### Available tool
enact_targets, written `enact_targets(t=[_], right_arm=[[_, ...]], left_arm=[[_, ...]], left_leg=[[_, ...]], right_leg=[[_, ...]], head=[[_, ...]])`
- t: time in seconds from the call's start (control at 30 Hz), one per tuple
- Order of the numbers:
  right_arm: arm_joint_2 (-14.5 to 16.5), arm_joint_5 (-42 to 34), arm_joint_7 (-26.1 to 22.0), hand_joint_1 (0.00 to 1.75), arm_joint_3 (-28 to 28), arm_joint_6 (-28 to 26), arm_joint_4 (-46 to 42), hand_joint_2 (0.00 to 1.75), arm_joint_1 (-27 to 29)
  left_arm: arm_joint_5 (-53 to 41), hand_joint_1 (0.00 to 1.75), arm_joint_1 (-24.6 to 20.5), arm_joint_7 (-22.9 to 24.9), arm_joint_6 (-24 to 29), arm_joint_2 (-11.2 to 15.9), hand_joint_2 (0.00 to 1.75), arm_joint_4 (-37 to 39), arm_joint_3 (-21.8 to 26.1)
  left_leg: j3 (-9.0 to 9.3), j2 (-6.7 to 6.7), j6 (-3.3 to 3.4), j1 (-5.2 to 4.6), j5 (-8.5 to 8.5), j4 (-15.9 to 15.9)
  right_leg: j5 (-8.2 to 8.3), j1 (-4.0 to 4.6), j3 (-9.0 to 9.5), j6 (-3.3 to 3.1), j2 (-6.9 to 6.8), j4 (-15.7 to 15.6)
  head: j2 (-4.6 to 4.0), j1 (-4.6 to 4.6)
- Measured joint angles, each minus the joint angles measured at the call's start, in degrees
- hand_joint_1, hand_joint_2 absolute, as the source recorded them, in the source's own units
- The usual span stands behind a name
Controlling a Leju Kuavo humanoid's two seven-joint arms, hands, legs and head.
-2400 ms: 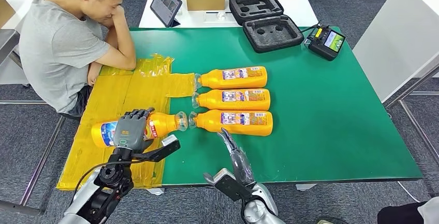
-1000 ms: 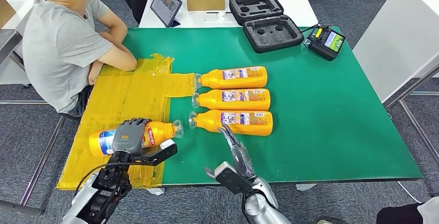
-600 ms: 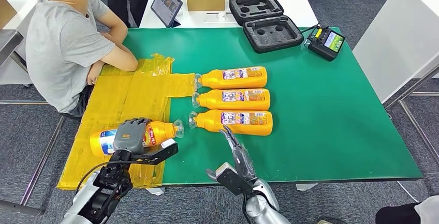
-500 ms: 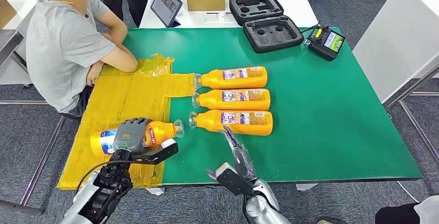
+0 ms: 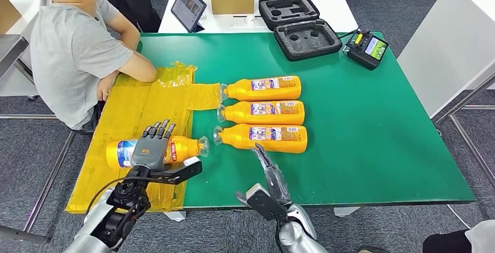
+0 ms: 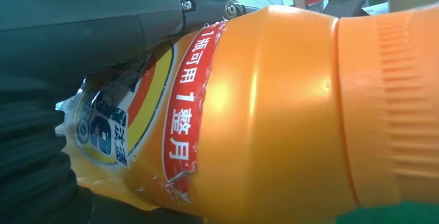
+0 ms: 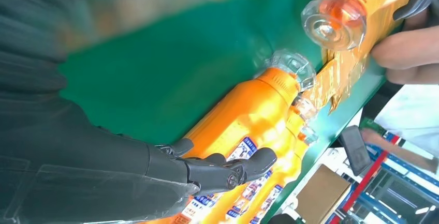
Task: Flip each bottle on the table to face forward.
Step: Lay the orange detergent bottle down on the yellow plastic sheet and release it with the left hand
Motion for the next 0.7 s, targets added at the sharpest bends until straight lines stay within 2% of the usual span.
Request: enact_targets(t=[0.47, 0.7], right_arm=[[-0.21, -0.11, 0.00, 0.00, -0.22, -0.15, 0.28, 1.75, 0.01], [-0.21, -0.13, 0.00, 0.00, -0.23, -0.13, 0.43, 1.75, 0.00]], left_arm=[[0.08, 0.15, -0.89, -0.10, -0.62, -0.19, 1.75, 1.30, 0.00], [0.92, 0.00, -0.90, -0.34, -0.79, -0.09, 1.75, 1.83, 0.02]], left_leg=[[0.13, -0.01, -0.03, 0.00, 0.05, 0.00], [0.14, -0.02, -0.02, 0.00, 0.05, -0.01]], right_leg=[[0.02, 0.00, 0.13, -0.01, 0.00, 0.00], [0.02, 0.00, 0.18, -0.01, -0.01, 0.01]], head=[[0.00, 0.00], [0.00, 0.00]])
